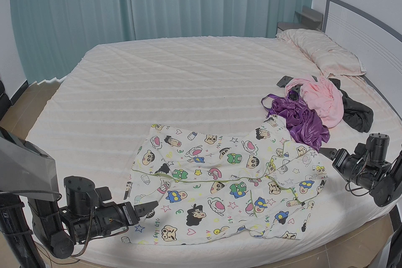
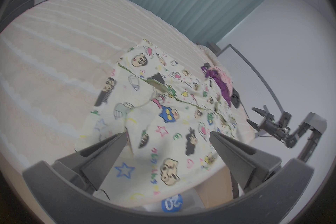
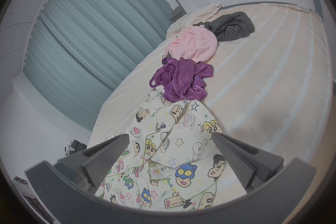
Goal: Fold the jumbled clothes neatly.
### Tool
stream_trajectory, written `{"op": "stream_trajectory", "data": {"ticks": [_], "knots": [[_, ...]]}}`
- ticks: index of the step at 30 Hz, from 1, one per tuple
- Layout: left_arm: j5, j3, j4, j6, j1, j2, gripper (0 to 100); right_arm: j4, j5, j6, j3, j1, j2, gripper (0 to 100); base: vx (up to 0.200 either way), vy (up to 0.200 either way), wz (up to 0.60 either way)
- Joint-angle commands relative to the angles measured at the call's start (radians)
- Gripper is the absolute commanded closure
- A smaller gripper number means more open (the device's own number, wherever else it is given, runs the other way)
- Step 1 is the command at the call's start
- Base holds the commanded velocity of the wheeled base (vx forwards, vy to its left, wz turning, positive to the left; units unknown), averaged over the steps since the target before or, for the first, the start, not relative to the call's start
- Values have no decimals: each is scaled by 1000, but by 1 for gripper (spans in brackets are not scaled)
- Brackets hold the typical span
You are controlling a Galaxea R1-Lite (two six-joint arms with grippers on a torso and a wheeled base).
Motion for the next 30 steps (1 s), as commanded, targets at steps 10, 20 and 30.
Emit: {"op": "stream_trajectory", "data": {"ticks": [10,20,30], "knots": [[116,-75,2,-3,-4,146,0,0,-1,1,-3,-1,15,0,0,0,0],[116,-114,2,-58,-20,158,100,0,1,1,-4,1,15,0,0,0,0],[123,-127,0,-61,-10,167,100,0,-1,1,-3,-1,15,0,0,0,0]]}}
